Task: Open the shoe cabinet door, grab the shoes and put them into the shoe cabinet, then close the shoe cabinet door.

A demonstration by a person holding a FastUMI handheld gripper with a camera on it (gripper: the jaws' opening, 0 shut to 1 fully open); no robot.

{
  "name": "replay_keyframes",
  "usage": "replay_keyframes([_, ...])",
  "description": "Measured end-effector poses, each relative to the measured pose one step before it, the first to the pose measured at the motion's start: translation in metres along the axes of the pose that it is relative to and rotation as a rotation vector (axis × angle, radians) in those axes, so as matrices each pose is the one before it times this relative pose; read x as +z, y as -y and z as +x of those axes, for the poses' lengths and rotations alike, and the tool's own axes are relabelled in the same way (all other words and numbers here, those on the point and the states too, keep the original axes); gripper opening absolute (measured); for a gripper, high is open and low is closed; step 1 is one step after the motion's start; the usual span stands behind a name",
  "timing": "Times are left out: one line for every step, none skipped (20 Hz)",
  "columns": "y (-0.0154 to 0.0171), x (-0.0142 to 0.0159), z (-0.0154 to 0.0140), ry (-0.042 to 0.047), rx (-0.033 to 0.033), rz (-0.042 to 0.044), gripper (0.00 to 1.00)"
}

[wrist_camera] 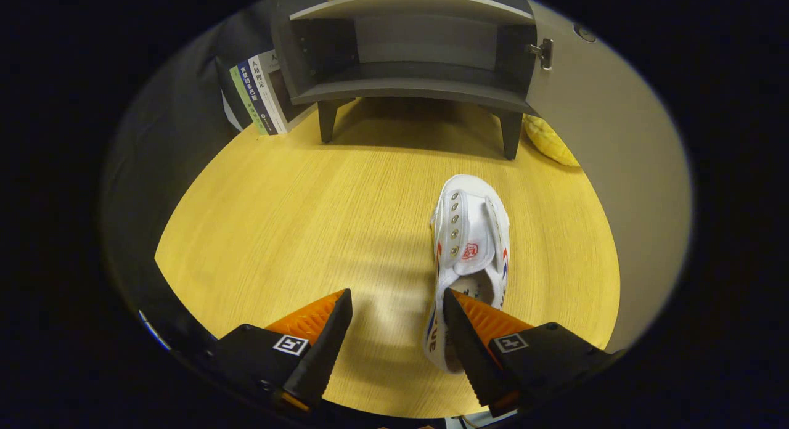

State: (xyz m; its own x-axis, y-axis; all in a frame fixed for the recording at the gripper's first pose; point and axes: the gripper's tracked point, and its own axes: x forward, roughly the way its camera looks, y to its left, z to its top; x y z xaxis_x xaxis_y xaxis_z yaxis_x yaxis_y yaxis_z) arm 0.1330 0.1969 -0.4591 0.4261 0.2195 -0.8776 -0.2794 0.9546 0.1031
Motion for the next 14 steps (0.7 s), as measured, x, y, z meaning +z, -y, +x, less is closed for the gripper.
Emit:
replay_keyframes([0.0045, 0.00356, 0.00715, 0.01363, -0.02112, -0.00258, 0.93])
replay_keyframes([0.00379, 0.00116, 0.0049, 0.00941, -0.01834, -0.0029, 0.92])
replay_keyframes([0.00411, 0.00385, 0.00447, 0.01736, -0.01354, -0.00255, 0.9])
replay_keyframes([0.00166, 0.00293, 0.00612, 0.01199, -0.00923, 0.00277, 0.89])
replay_keyframes([0.00277, 0.00431, 0.00447, 0.0168, -0.01492, -0.00587, 0.87])
replay_keyframes([0.00403, -0.00072, 0.00648, 0.00465, -0.02303, -0.0083, 0.75])
replay_keyframes([0.00496, -0.00039, 0.00614, 0.002, -0.02592, -0.00861, 0.63])
replay_keyframes([0.00727, -0.00192, 0.00479, -0.00374, -0.02926, -0.0071, 0.52])
replay_keyframes([0.0069, -0.00003, 0.00435, -0.00621, -0.02521, 0.00174, 0.4])
replay_keyframes([-0.00195, 0.00232, -0.00072, 0.00176, 0.0053, 0.02578, 0.28])
replay_keyframes([-0.00101, 0.00053, 0.00159, -0.00377, 0.00793, 0.01935, 0.17])
replay_keyframes([-0.00388, 0.00218, 0.00027, 0.00535, 0.02239, 0.00925, 0.17])
replay_keyframes([-0.00011, -0.00101, -0.00167, -0.00342, 0.00761, -0.015, 0.1])
replay_keyframes([0.0004, -0.00091, 0.0027, 0.00427, 0.00127, -0.019, 0.09])
